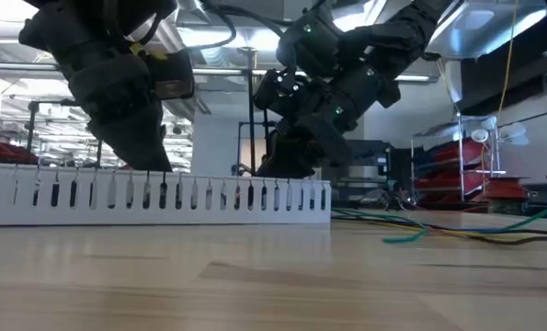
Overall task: Ziptie cables
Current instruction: Put the colored ziptied cables into the white cable duct
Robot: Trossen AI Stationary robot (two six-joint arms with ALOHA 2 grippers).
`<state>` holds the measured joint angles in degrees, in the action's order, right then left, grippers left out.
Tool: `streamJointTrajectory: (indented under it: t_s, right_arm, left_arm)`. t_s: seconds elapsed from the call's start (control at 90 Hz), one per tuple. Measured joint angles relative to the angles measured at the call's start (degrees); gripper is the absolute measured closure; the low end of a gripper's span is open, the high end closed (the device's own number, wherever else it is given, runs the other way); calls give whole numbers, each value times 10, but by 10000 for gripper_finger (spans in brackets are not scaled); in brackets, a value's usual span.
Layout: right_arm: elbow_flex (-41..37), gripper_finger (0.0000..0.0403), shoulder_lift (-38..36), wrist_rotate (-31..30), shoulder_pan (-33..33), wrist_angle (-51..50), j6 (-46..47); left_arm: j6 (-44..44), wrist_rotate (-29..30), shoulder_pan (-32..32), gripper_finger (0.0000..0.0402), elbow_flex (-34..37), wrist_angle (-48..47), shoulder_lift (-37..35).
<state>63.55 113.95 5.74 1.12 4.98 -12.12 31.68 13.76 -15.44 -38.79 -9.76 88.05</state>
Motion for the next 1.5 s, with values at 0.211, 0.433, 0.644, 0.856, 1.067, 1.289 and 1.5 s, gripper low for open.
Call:
streamJointTrajectory:
  t_s: [0.211, 0.433, 0.644, 0.856, 1.067, 1.289, 1.5]
  right_arm:
    - [0, 400, 0, 0, 0, 0, -1]
    - [0, 400, 0, 0, 0, 0, -2]
    - [0, 400, 0, 0, 0, 0, -2]
    - [0, 400, -1, 0, 0, 1, -2]
    - [1, 400, -1, -2, 0, 8, -2]
    - [0, 400, -1, -2, 0, 7, -2]
    - [0, 400, -1, -2, 0, 9, -2]
  left_arm:
    - [-46, -6, 2, 303, 0, 2, 0]
    - [-36, -12, 2, 337, 0, 3, 1]
    - [-25, -14, 4, 303, -1, -11, 7]
    - [-36, -8, 9, 284, -2, -39, 9]
    - [-59, -21, 14, 295, -7, -25, 12]
    - [-21, -47, 10, 319, -10, -5, 21]
    - [-46, -50, 8, 308, -12, 3, 65]
